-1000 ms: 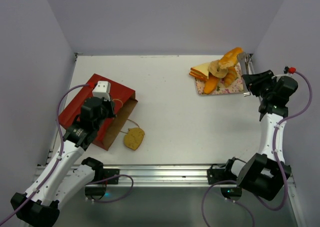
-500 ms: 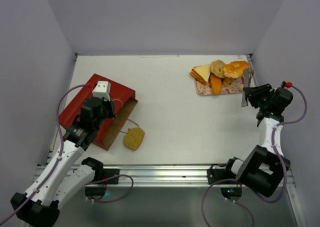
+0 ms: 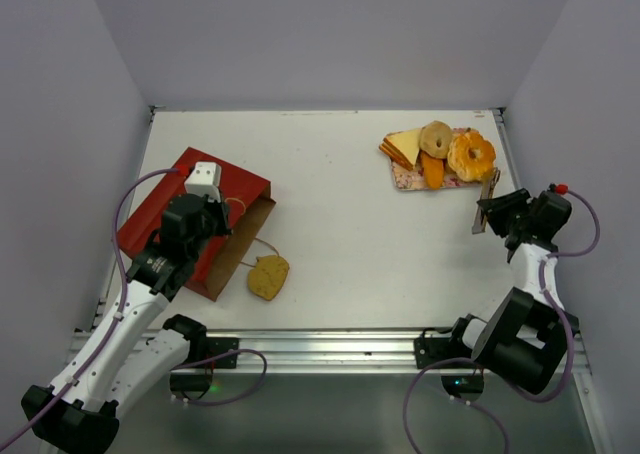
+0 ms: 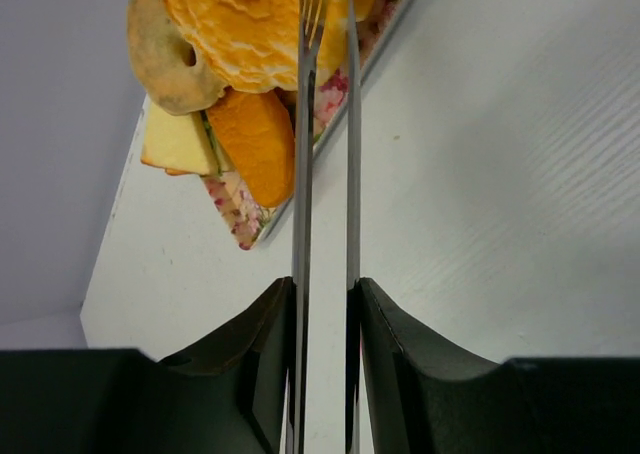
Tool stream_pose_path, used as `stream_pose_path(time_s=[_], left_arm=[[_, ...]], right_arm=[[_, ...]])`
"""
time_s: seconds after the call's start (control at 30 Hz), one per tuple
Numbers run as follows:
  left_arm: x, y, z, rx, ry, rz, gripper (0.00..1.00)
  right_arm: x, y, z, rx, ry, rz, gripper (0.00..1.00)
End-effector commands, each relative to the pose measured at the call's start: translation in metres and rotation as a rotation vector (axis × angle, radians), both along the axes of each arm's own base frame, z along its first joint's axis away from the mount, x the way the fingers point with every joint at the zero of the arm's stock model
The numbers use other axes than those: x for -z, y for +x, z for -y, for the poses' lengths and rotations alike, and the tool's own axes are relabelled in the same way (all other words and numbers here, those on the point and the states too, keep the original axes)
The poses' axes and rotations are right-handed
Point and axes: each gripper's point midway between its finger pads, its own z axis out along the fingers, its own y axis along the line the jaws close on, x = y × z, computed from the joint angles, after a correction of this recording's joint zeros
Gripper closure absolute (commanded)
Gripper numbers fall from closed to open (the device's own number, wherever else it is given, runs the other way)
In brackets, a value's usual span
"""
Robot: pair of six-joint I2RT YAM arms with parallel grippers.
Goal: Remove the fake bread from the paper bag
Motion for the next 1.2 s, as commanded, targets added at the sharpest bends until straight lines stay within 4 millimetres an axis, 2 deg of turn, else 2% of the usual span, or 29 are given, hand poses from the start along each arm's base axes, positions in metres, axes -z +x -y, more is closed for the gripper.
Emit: stream_pose_path(time_s=[0.0, 0.27, 0.4, 0.5, 0.63, 0.83, 0.97, 1.0, 1.07, 1.1, 1.17], left_arm=[[-0.007, 0.002, 0.001, -0.001, -0.023, 0.025, 1.00], [-0.007, 0.002, 0.001, 0.000, -0.022, 0.026, 1.00], [-0.007, 0.002, 0.001, 0.001, -0.024, 0.026, 1.00], [-0.008, 0.002, 0.001, -0.002, -0.024, 0.028, 1.00], [-0.008, 0.001, 0.000, -0.002, -0.025, 0.029, 1.00], [-0.008, 0.001, 0.000, -0.006, -0.023, 0.031, 1.00], [-0.009, 0.001, -0.001, -0.008, -0.024, 0.034, 1.00], [-0.009, 0.001, -0.001, -0.008, -0.023, 0.033, 1.00], [-0.009, 0.001, -0.001, -0.008, -0.023, 0.033, 1.00], [-0.009, 0.001, -0.001, -0.009, -0.023, 0.033, 1.00], [-0.009, 0.001, -0.002, -0.012, -0.022, 0.034, 1.00]], right_arm=[[0.006, -0.004, 0.001, -0.008, -0.030, -0.014, 0.64], [0.025, -0.015, -0.007, -0.031, -0.007, -0.055, 0.58], [0.026, -0.020, -0.016, -0.057, 0.002, -0.046, 0.58], [0.019, -0.026, -0.021, -0.087, -0.018, -0.037, 0.58], [-0.003, -0.030, -0.028, -0.128, -0.045, 0.006, 0.57], [-0.025, -0.035, -0.044, -0.205, -0.030, 0.035, 0.57], [-0.039, -0.037, -0.073, -0.298, 0.033, 0.069, 0.56], [-0.041, -0.036, -0.088, -0.349, 0.029, 0.068, 0.56], [-0.050, -0.035, -0.105, -0.393, 0.008, 0.059, 0.55], [-0.053, -0.035, -0.121, -0.439, -0.008, 0.057, 0.55], [-0.063, -0.035, -0.135, -0.472, -0.005, 0.074, 0.55]])
